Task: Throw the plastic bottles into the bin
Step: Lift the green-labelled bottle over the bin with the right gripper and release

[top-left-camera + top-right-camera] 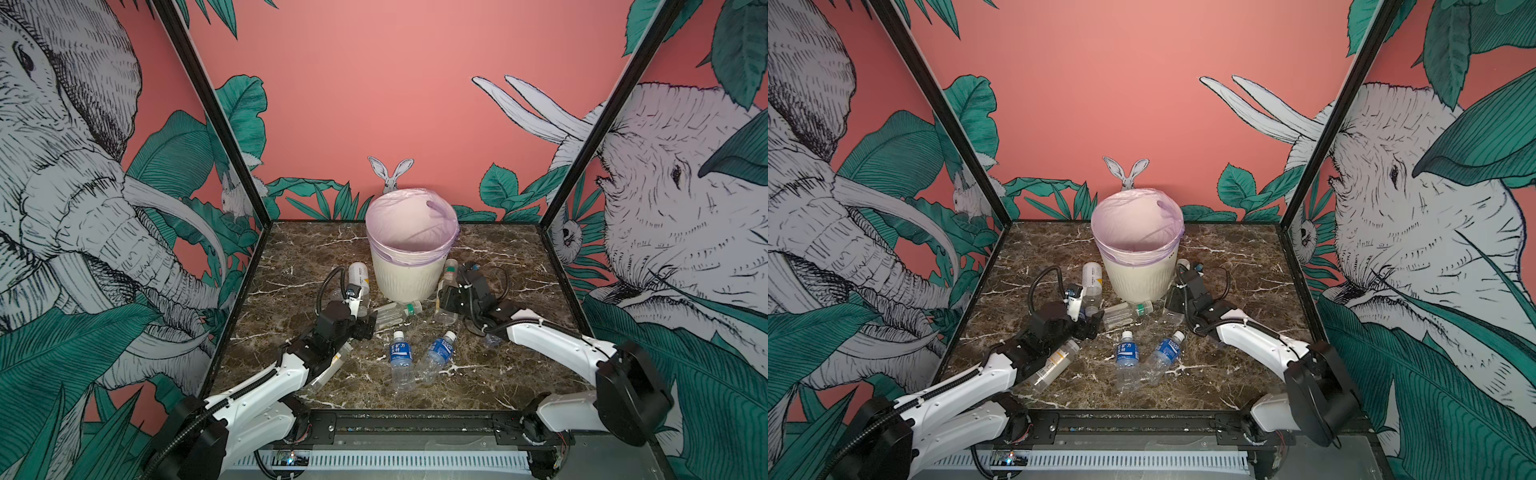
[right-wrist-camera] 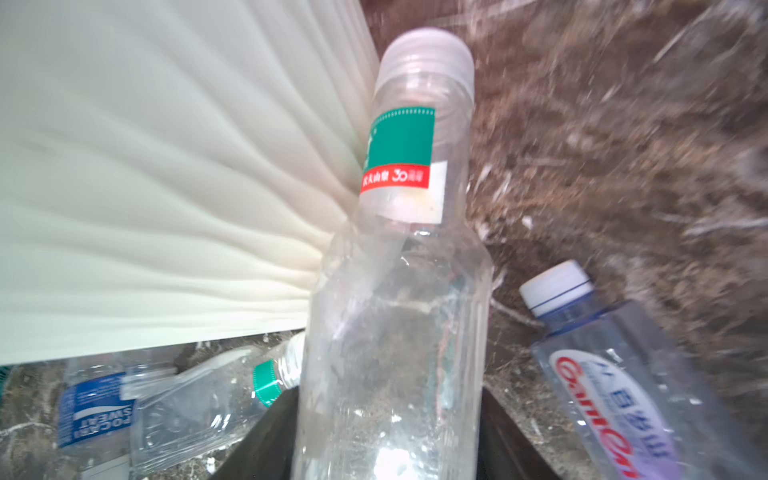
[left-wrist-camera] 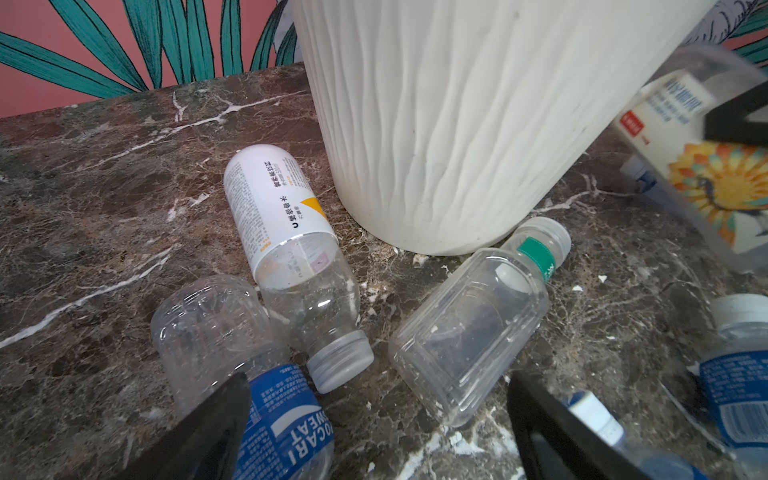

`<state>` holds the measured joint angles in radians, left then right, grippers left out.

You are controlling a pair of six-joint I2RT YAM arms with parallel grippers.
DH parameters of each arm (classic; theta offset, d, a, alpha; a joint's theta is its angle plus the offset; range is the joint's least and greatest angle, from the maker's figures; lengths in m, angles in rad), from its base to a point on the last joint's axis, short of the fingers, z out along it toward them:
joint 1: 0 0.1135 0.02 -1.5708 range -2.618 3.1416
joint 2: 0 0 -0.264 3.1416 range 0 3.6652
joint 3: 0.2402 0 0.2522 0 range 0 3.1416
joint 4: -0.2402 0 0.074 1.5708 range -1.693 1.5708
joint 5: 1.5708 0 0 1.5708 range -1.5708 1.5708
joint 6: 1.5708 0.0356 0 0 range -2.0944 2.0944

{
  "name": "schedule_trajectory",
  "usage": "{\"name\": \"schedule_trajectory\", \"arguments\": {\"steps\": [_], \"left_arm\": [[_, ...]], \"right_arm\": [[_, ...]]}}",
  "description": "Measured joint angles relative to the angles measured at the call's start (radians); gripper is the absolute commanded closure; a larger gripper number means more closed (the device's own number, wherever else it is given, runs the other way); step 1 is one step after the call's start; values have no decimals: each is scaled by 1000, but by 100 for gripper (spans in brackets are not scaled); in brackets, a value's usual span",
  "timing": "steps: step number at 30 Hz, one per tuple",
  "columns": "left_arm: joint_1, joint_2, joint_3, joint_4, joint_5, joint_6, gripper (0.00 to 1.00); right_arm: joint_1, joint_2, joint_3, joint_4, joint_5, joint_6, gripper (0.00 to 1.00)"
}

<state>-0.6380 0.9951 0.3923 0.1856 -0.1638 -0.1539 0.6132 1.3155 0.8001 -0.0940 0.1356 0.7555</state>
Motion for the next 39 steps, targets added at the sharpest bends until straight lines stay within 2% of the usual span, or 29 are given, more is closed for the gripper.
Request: {"name": "schedule_trajectory", "arguments": {"steps": [17, 25, 31, 35, 39], "left_arm": [[0, 57, 2, 8, 12, -5, 3], [0, 60, 13, 9, 14, -4, 3], [0, 59, 13, 12, 13, -4, 3], [0, 54, 13, 12, 12, -4, 3], [0, 48, 13, 12, 10, -4, 3]], "right_arm": [[-5, -561, -228, -9, 20, -208, 42], [-5, -769, -209, -86, 22, -313, 42], [-5, -735, -19, -132, 16, -369, 41], [-5, -590, 193, -154, -19, -402, 42], [-5, -363, 465, -171, -72, -426, 44]]}}
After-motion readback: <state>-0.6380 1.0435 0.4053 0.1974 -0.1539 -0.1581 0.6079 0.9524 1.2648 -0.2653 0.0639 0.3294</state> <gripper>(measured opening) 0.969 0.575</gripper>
